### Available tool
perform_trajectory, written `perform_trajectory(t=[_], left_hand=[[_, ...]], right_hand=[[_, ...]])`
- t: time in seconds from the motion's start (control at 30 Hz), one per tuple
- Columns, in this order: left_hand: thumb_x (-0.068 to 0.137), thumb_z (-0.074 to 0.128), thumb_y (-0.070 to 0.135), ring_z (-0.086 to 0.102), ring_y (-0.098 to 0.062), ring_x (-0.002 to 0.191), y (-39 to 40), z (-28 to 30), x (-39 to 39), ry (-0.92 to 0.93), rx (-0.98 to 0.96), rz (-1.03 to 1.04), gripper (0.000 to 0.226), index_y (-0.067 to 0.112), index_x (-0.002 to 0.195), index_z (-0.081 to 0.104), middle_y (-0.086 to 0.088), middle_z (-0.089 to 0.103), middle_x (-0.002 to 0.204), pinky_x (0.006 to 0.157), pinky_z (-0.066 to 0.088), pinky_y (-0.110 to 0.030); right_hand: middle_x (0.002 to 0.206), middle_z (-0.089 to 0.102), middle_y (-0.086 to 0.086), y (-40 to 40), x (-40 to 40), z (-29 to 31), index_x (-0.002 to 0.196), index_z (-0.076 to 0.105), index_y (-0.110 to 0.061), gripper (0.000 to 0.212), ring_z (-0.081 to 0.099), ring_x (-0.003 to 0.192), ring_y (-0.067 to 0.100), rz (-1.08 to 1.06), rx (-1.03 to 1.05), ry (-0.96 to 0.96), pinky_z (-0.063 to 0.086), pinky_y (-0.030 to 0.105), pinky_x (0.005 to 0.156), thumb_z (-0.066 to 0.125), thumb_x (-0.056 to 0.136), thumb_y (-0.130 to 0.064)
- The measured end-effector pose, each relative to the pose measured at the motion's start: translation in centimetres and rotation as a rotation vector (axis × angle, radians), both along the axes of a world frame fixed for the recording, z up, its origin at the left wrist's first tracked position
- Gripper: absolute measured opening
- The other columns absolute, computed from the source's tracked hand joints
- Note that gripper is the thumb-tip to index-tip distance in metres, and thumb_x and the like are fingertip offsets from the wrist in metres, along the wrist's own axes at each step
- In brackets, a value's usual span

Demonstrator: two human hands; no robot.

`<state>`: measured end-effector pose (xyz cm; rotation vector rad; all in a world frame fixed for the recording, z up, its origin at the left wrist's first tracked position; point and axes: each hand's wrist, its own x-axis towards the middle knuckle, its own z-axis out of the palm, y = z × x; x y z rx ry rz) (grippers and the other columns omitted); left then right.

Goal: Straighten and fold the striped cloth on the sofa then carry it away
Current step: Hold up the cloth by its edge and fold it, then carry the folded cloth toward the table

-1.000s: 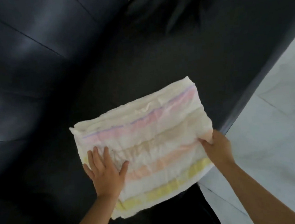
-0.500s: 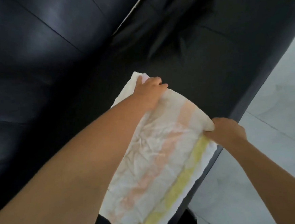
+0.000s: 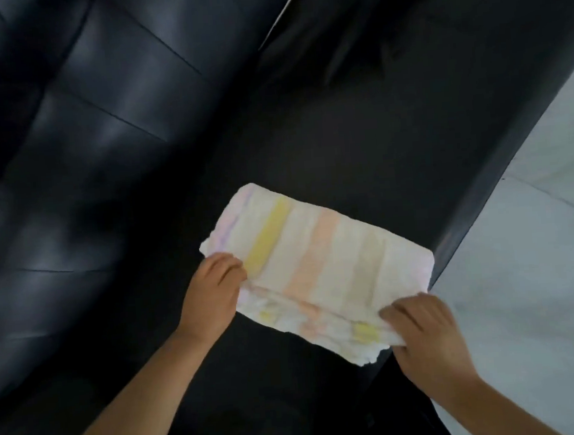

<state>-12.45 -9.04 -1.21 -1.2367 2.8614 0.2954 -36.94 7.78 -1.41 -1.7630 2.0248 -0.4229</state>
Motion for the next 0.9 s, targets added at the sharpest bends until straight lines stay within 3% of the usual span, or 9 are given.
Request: perform_trajectory(t=[0.1, 0.2, 0.33, 0.4, 0.5, 0.57, 0.7, 0.83, 0.9], left_hand=[[0.058, 0.069, 0.000, 0.055, -0.016, 0.079, 5.6, -2.1, 4.4, -0.177, 0.161, -0.013, 0.015, 0.011, 0.068, 0.066, -0.005, 0.071, 0.072, 0.075, 0.047, -0.025], [0.047, 0.081, -0.005, 0.069, -0.022, 0.069, 9.0, -2.5, 5.6, -0.170, 0.365, 0.278, 0.050, 0.006, 0.093, 0.064, -0.012, 0.070, 0.088, 0.057, 0.057, -0.029], [0.078, 0.066, 0.013, 0.057, -0.031, 0.101, 5.9, -1.2, 1.5, 0.116, 0.348, 0.637, 0.046, -0.002, 0.118, 0.048, -0.021, 0.056, 0.114, 0.081, 0.046, -0.034], [0.079, 0.063, 0.030, 0.052, -0.023, 0.101, 3.0, -1.5, -0.8, 0.197, 0.443, 0.789, 0.062, 0.006, 0.129, 0.035, -0.014, 0.052, 0.119, 0.080, 0.043, -0.032], [0.076, 0.064, 0.041, 0.043, -0.033, 0.123, 0.1, -2.4, -3.7, 0.228, 0.680, 1.197, 0.087, 0.013, 0.140, 0.013, -0.015, 0.035, 0.141, 0.097, 0.041, -0.047], [0.077, 0.065, 0.035, 0.043, -0.036, 0.122, -0.2, -2.6, -4.5, 0.211, 0.698, 1.316, 0.078, 0.005, 0.135, 0.023, -0.019, 0.040, 0.137, 0.095, 0.041, -0.044], [0.084, 0.056, 0.019, 0.055, -0.028, 0.088, 0.7, -1.6, -4.0, 0.465, 0.604, 1.212, 0.009, 0.011, 0.086, 0.052, -0.001, 0.053, 0.080, 0.065, 0.041, -0.029], [0.082, 0.057, 0.012, 0.050, -0.007, 0.068, 2.4, 1.2, -1.8, 0.620, 0.480, 1.195, 0.008, 0.017, 0.081, 0.050, 0.010, 0.048, 0.073, 0.057, 0.040, -0.019], [0.081, 0.057, 0.010, 0.051, -0.011, 0.070, 3.5, 1.1, -0.8, 0.630, 0.478, 1.243, 0.014, 0.021, 0.076, 0.051, 0.009, 0.049, 0.074, 0.056, 0.040, -0.021]], right_hand=[[0.105, 0.044, -0.001, 5.3, 3.4, -2.8, 0.096, 0.048, -0.024, 0.035, 0.046, 0.100, 0.019, 0.110, 0.245, 0.049, 0.022, 0.034, 0.100, 0.048, 0.061, -0.021], [0.102, 0.061, 0.004, 7.2, 4.4, -4.0, 0.093, 0.065, -0.015, 0.028, 0.062, 0.095, 0.023, -0.046, 0.385, -0.055, 0.049, 0.031, 0.086, 0.057, 0.068, -0.026], [0.108, 0.058, 0.009, 3.7, 3.8, -3.1, 0.108, 0.058, -0.002, 0.034, 0.053, 0.108, 0.029, -0.659, 0.501, -0.342, 0.045, 0.039, 0.092, 0.066, 0.081, -0.020], [0.109, 0.052, 0.005, 1.8, 3.8, -3.2, 0.122, 0.045, -0.004, 0.054, 0.054, 0.105, 0.027, -0.834, 0.511, -0.483, 0.043, 0.034, 0.086, 0.069, 0.078, -0.024], [0.104, 0.048, 0.006, 0.2, 4.9, -3.4, 0.127, 0.038, -0.003, 0.059, 0.055, 0.102, 0.029, -1.079, 0.619, -0.668, 0.037, 0.028, 0.078, 0.067, 0.080, -0.022], [0.107, 0.057, 0.012, 0.1, 5.7, -3.4, 0.113, 0.049, -0.004, 0.038, 0.055, 0.095, 0.029, -1.209, 0.617, -0.815, 0.042, 0.031, 0.078, 0.064, 0.082, -0.018], [0.102, 0.063, 0.014, 0.2, 5.6, -1.8, 0.096, 0.052, -0.010, 0.012, 0.058, 0.089, 0.029, -1.280, 0.498, -1.065, 0.048, 0.039, 0.087, 0.057, 0.085, -0.006], [0.085, 0.064, -0.003, 1.8, 5.8, 0.1, 0.085, 0.056, -0.020, 0.013, 0.061, 0.081, 0.019, -1.202, 0.428, -1.114, 0.049, 0.035, 0.078, 0.058, 0.085, -0.007], [0.087, 0.065, 0.001, 2.9, 6.8, -0.4, 0.088, 0.057, -0.019, 0.012, 0.062, 0.086, 0.025, -1.186, 0.467, -1.062, 0.051, 0.038, 0.081, 0.060, 0.083, -0.009]])
